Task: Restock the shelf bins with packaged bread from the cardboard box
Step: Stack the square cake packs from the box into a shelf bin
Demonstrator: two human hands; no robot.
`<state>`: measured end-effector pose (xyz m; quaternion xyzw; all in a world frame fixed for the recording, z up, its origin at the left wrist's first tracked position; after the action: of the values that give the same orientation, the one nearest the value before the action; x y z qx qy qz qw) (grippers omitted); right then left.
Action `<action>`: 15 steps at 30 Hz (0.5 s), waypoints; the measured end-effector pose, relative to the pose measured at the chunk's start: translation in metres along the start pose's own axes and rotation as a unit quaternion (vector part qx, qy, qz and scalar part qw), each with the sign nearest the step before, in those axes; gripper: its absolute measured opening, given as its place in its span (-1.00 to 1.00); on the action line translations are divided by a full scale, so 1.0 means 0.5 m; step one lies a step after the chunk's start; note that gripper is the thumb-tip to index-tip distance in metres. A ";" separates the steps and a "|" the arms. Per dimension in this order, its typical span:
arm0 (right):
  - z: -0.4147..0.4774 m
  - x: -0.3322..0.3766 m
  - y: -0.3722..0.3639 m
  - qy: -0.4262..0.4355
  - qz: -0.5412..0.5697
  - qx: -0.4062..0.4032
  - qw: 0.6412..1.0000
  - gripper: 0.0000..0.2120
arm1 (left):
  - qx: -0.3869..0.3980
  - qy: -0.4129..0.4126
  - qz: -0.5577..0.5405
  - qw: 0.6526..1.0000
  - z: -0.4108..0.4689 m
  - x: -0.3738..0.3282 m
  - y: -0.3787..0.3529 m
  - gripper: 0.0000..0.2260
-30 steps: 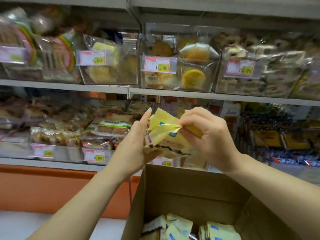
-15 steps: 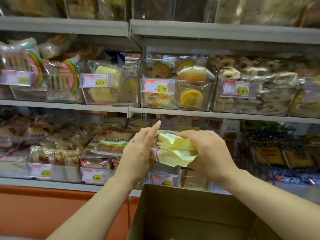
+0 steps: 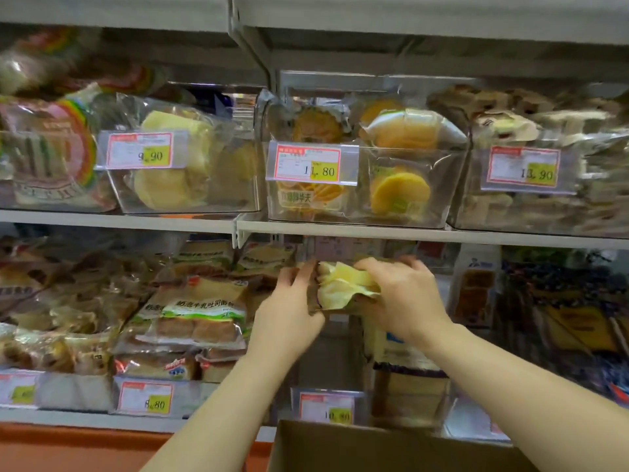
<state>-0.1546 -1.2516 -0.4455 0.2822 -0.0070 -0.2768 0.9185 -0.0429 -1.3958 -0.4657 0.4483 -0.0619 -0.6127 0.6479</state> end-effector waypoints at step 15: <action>0.068 -0.059 -0.152 -0.021 -0.065 0.107 0.992 -0.73 | 0.116 0.084 -0.152 0.978 0.114 0.020 -0.145 -0.43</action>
<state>-0.2237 -1.3060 -0.4523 0.3725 -0.0378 -0.3393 0.8630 -0.1298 -1.4222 -0.4842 0.5741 -0.0092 -0.6530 0.4939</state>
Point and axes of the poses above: each hand's wrist, its own z-axis towards the middle knuckle, its own y-axis out of the back of the hand, x = y × z, the point moved 1 cm from there along z, towards the middle knuckle, and after that the axes turned 14 degrees about -x, right-handed, at the moved point
